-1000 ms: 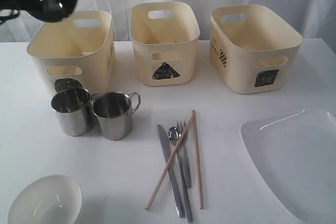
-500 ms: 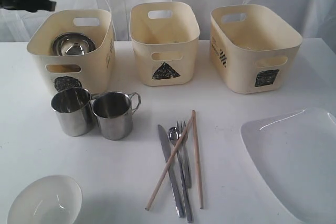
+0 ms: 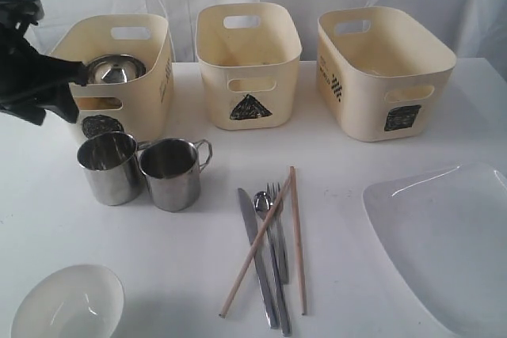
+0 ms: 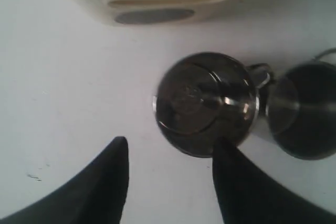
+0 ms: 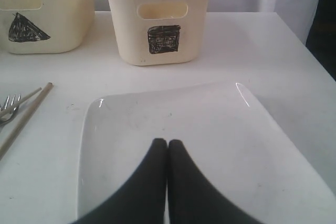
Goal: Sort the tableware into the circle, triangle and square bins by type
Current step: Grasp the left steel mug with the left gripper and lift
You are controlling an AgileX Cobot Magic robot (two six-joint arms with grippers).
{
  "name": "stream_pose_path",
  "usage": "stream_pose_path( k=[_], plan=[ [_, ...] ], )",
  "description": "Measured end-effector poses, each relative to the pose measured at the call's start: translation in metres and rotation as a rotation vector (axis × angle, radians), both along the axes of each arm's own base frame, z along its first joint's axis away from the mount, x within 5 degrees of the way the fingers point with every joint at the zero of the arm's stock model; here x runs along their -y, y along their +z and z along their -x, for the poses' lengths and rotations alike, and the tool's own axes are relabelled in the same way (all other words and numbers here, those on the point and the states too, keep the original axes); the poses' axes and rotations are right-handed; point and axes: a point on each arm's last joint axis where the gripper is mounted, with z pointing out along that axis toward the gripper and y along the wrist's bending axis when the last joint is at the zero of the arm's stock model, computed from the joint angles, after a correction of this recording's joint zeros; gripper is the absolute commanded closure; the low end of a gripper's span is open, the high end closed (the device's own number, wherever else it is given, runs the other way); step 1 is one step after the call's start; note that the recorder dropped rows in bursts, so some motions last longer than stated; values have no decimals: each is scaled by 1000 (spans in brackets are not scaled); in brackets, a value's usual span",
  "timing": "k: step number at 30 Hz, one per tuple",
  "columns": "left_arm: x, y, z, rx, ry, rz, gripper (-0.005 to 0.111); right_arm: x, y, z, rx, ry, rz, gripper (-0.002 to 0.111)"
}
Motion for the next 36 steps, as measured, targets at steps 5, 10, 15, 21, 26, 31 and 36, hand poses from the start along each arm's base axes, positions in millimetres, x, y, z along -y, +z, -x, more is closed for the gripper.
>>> stream_pose_path(
  k=[5, 10, 15, 21, 26, 31, 36],
  plan=[
    [3, -35, 2, -67, 18, 36, 54, 0, 0, 0, 0, 0, 0, 108],
    [6, -65, -1, -95, 69, 84, 54, 0, 0, 0, 0, 0, 0, 108],
    [5, -85, -9, -79, 97, 79, 56, 0, 0, 0, 0, 0, 0, 108],
    [5, -88, -12, -68, 106, 77, 104, 0, 0, 0, 0, 0, 0, 108],
    [0, -79, -9, -39, 102, 26, 107, 0, 0, 0, 0, 0, 0, 108],
    [-11, -39, 6, 29, 71, -89, 107, 0, 0, 0, 0, 0, 0, 108],
    [-23, 39, 37, 208, 46, -171, 107, 0, 0, 0, 0, 0, 0, 108]
  ],
)
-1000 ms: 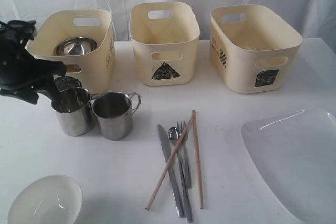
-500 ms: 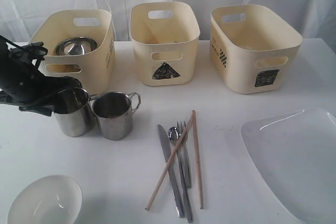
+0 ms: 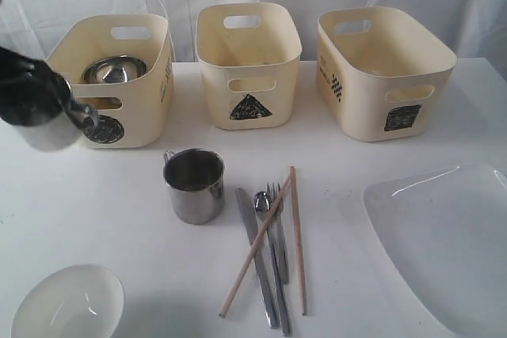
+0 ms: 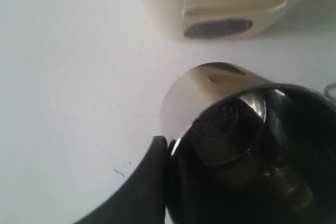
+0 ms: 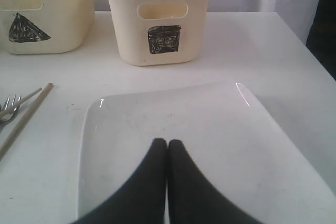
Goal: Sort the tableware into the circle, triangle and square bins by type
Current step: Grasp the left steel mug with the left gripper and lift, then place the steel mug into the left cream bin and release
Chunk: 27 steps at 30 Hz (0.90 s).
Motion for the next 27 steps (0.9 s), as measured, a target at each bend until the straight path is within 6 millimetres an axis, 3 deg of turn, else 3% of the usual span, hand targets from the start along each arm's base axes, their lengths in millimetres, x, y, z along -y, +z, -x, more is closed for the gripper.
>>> stream_pose_path(
  k=[4, 7, 10, 14, 17, 21, 24, 27],
  plan=[
    [-3, 54, 20, 283, -32, 2, 107, 0, 0, 0, 0, 0, 0, 108],
    [-3, 82, 21, 529, -44, 25, 107, 0, 0, 0, 0, 0, 0, 108],
    [-1, 99, 11, 750, -52, 50, 107, 0, 0, 0, 0, 0, 0, 108],
    [3, 102, -9, 918, -63, 65, 107, 0, 0, 0, 0, 0, 0, 108],
    [7, 86, -33, 955, -88, 35, 107, 0, 0, 0, 0, 0, 0, 108],
    [15, 37, -80, 947, -133, -27, 106, 0, 0, 0, 0, 0, 0, 108],
    [19, -13, -109, 870, -168, -74, 95, 0, 0, 0, 0, 0, 0, 108],
    [21, -52, -124, 771, -183, -91, 79, 0, 0, 0, 0, 0, 0, 108]
  ],
)
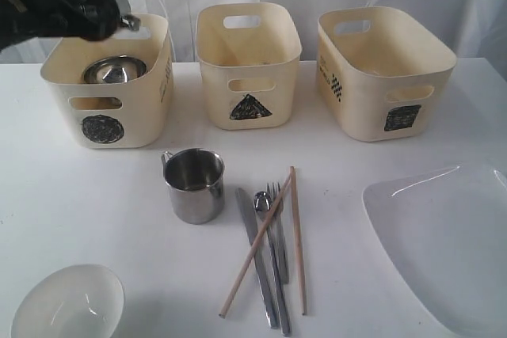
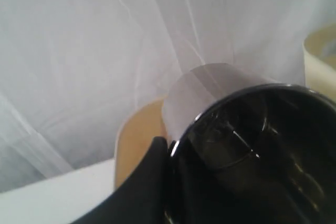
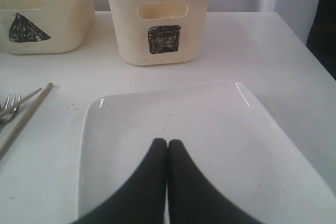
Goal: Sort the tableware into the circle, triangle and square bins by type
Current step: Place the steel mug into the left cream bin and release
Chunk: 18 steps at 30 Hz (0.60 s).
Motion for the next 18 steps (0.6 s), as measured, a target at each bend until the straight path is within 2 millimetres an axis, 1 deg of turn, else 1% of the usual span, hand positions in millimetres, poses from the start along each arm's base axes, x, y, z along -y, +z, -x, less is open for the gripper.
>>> stream_pose_path(
  k=[3, 5, 7, 9, 11, 13, 16, 18],
  plan=[
    [1, -26, -8, -68, 1, -10, 61, 0, 0, 0, 0, 0, 0, 108],
    [1, -37, -10, -99, 2, -15, 51, 0, 0, 0, 0, 0, 0, 108],
    [1, -40, -10, -123, 7, -1, 46, 0, 0, 0, 0, 0, 0, 108],
    [1, -38, -8, -142, 14, 12, 45, 0, 0, 0, 0, 0, 0, 108],
    [0, -30, -4, -155, 18, 17, 45, 0, 0, 0, 0, 0, 0, 108],
    [-1, -15, 4, -165, 21, 16, 45, 0, 0, 0, 0, 0, 0, 108],
    [-5, 19, 24, -181, 30, 23, 45, 0, 0, 0, 0, 0, 0, 108],
    [-7, 40, 41, -216, 52, 76, 45, 0, 0, 0, 0, 0, 0, 108]
  ],
)
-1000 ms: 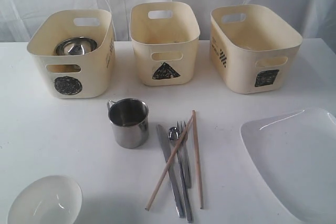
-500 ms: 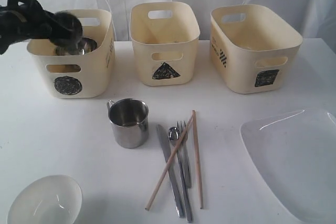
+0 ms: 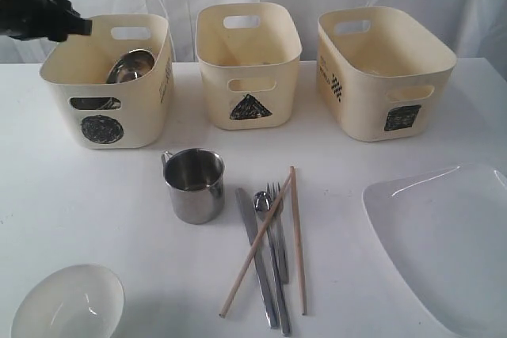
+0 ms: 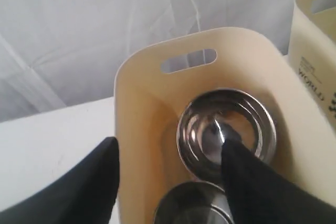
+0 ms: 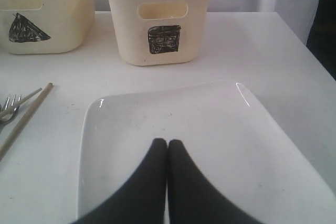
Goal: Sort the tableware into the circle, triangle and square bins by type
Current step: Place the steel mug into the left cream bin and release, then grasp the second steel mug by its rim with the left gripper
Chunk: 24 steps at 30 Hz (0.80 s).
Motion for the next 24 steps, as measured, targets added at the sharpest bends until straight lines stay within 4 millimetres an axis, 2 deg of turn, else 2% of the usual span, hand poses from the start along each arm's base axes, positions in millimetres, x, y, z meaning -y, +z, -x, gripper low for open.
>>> stream_pose_path(
  k=[4, 7, 10, 15, 19, 24],
  plan=[
    [-1, 28, 38, -147, 49, 91, 45, 0, 0, 0, 0, 0, 0, 108],
    [7, 25, 58, -333, 43, 122, 45, 0, 0, 0, 0, 0, 0, 108],
    [25, 5, 73, -525, -52, 124, 45, 0, 0, 0, 0, 0, 0, 108],
    [67, -32, 80, -665, -217, 224, 45, 0, 0, 0, 0, 0, 0, 108],
    [89, -58, 71, -683, -239, 238, 45, 0, 0, 0, 0, 0, 0, 108],
    [96, -92, 59, -756, -201, 244, 45, 0, 0, 0, 0, 0, 0, 108]
  ],
)
